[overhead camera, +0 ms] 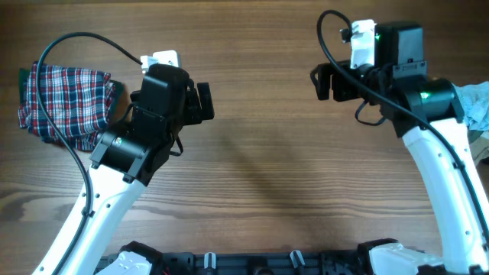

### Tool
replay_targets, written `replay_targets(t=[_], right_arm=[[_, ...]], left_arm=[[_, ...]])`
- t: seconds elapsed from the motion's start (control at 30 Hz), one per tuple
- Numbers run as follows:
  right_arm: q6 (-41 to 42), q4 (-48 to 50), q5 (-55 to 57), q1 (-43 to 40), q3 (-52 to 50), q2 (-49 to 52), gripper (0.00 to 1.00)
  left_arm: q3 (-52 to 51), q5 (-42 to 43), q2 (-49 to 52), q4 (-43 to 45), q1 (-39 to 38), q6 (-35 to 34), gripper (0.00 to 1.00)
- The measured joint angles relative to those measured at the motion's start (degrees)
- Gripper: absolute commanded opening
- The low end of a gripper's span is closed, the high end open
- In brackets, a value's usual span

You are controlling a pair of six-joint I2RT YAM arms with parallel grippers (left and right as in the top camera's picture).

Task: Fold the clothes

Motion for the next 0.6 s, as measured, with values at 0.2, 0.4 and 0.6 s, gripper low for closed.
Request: replay_targets(t=[0.2,0.4,0.6], right_arm=[[-4.85,1.11,6.84,-0.63,-6.8,-28.83,1.0],[-3.67,1.92,9.33,-6.32,-34.03,-55.6,1.0],[-1.31,12.5,6.62,-6.4,-55.54,-70.53,1.0]], left_arm=[[0.0,-0.02,0.0,-0.11,0.0,0.0,1.0],[0.0,-0.02,0.0,-0.13,0.0,0.0,1.0],[0.0,-0.02,0.04,-0.11,0.0,0.0,1.0]])
